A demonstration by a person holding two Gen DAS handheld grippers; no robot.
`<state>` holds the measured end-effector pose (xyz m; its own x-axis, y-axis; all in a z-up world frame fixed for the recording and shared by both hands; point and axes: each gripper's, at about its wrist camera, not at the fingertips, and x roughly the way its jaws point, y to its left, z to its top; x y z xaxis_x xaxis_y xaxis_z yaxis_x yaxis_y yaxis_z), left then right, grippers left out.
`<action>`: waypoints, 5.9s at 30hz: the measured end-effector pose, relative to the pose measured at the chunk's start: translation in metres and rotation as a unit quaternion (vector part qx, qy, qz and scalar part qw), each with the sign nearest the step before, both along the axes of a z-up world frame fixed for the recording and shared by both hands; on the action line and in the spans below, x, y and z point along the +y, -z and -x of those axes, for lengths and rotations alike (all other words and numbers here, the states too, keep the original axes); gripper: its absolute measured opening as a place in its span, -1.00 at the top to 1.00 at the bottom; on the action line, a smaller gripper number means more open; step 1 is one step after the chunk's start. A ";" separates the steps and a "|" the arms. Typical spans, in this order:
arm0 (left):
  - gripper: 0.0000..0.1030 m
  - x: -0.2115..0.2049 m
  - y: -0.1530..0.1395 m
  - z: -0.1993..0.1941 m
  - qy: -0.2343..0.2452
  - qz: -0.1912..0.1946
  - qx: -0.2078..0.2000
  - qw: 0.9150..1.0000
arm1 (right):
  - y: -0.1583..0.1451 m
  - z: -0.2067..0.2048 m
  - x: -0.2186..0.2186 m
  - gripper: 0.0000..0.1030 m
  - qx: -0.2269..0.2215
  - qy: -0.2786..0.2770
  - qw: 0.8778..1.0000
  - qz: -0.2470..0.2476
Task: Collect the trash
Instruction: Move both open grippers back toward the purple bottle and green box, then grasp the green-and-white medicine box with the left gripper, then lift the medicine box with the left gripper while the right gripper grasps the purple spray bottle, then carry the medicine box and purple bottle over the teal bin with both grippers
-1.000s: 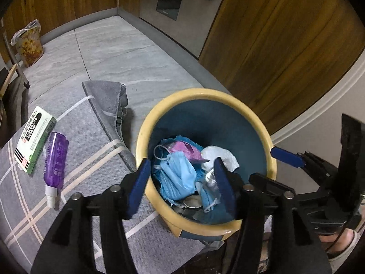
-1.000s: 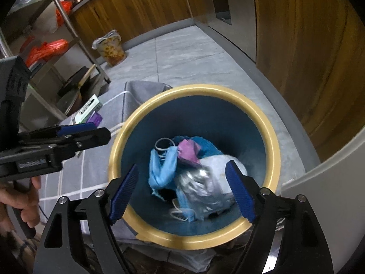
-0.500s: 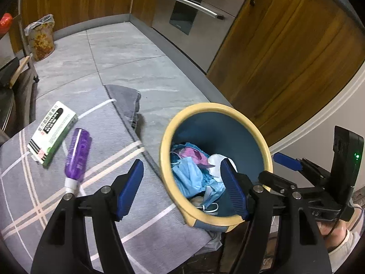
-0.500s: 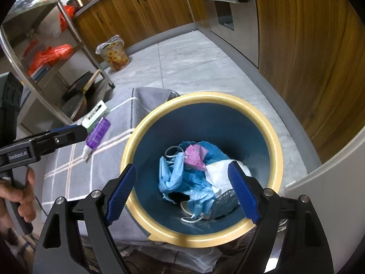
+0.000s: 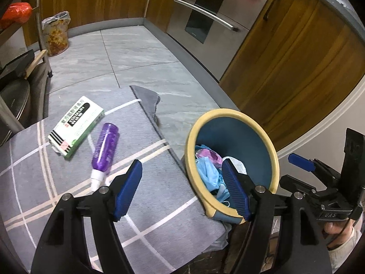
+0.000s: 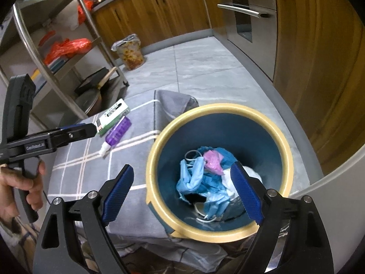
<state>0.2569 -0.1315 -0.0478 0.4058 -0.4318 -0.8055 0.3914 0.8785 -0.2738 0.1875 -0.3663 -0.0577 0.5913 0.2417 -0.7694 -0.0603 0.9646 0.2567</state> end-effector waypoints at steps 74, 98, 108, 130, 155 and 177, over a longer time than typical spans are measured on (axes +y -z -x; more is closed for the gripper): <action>-0.60 0.107 0.095 -0.131 0.022 -0.204 -0.005 0.979 | 0.063 -0.086 0.151 -0.69 0.074 -0.083 0.993 -0.025; -0.55 0.095 0.122 -0.146 0.042 -0.220 -0.032 0.974 | 0.072 -0.089 0.160 -0.69 0.087 -0.081 0.993 -0.024; -0.57 0.097 0.124 -0.152 0.024 -0.219 -0.033 0.975 | 0.070 -0.089 0.157 -0.69 0.086 -0.076 0.993 -0.031; 0.66 0.134 0.120 -0.134 0.021 -0.176 -0.018 0.984 | 0.084 -0.126 0.187 -0.69 0.085 -0.072 0.992 -0.053; 0.66 0.180 0.062 -0.051 -0.008 -0.166 -0.015 0.986 | 0.113 -0.135 0.227 0.33 0.084 -0.085 0.993 0.027; 0.66 0.064 0.006 0.012 0.088 -0.147 -0.070 0.983 | 0.023 -0.035 0.083 0.33 0.028 -0.015 0.999 -0.027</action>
